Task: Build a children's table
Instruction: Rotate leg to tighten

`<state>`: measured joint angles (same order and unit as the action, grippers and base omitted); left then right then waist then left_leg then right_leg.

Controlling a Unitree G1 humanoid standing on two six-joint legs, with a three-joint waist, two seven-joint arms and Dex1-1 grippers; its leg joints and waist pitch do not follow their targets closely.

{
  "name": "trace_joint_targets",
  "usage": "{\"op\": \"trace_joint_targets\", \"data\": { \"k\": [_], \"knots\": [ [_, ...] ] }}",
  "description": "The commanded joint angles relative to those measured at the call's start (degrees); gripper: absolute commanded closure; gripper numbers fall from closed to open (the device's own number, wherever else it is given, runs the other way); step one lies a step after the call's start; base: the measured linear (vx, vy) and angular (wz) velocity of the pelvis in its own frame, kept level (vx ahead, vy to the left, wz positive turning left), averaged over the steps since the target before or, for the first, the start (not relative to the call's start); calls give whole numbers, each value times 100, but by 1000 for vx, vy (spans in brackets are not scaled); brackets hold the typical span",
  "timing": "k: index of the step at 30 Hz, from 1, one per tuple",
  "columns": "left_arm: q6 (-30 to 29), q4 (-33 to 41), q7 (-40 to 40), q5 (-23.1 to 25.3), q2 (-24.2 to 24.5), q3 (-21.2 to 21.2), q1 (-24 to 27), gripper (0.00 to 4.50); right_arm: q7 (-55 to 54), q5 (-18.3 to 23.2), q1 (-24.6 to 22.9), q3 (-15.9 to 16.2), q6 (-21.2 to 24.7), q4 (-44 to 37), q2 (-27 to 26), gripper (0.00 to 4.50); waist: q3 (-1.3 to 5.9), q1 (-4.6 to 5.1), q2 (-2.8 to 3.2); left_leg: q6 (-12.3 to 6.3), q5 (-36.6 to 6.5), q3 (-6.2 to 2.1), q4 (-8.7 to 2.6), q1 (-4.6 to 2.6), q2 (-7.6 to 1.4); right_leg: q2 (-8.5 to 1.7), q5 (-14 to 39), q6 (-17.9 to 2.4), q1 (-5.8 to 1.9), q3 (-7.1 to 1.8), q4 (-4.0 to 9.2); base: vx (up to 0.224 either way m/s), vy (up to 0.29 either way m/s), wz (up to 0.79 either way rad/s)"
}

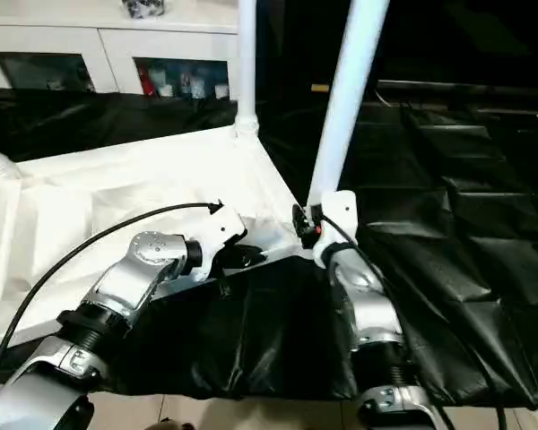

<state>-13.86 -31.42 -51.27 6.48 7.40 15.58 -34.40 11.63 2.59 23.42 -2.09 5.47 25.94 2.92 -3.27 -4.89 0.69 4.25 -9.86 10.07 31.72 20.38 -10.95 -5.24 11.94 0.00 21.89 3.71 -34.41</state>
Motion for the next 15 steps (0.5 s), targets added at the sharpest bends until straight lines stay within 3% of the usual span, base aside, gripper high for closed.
{"op": "trace_joint_targets", "data": {
  "k": [1, 3, 7, 11, 15],
  "knots": [
    [194, 129, -316, -151, -163, 323, 75, 450, 253, 113, -90, 296, 98, 297, -311, 177, 251, -1, 29, -38, -1589, -75, -411, -1, -195, -320, 1292, -981, -179, -265, 494, 0, 0, 0],
    [271, 169, -539, -199, 9, 300, 113, 450, 595, 160, -163, 336, 75, 185, -183, 178, 251, 8, 19, -78, -1555, -72, -409, 14, -192, -309, 1182, -997, -188, -261, 485, 0, 0, 0],
    [349, 194, -735, -225, 150, 293, 146, 450, 887, 191, -235, 433, 40, 84, -45, 134, 287, 16, 50, -160, -1298, -64, -374, 19, -193, -297, 650, -1153, -227, -254, 428, 0, 0, 0],
    [516, 155, -1312, -398, 483, 221, 108, 450, 2048, 292, -587, 842, 75, -490, 576, 134, 303, 11, 69, -365, -914, -47, -316, 36, -180, -281, -126, -1348, -257, -246, 356, 0, 0, 0],
    [619, 70, -1728, -563, 639, 161, 34, 450, 3101, 580, -886, 1100, 126, -977, 1010, 134, 295, -26, 53, -541, -972, -39, -301, 25, -198, -293, -34, -1418, -275, -243, 366, 0, 0, 0]
  ]
}}
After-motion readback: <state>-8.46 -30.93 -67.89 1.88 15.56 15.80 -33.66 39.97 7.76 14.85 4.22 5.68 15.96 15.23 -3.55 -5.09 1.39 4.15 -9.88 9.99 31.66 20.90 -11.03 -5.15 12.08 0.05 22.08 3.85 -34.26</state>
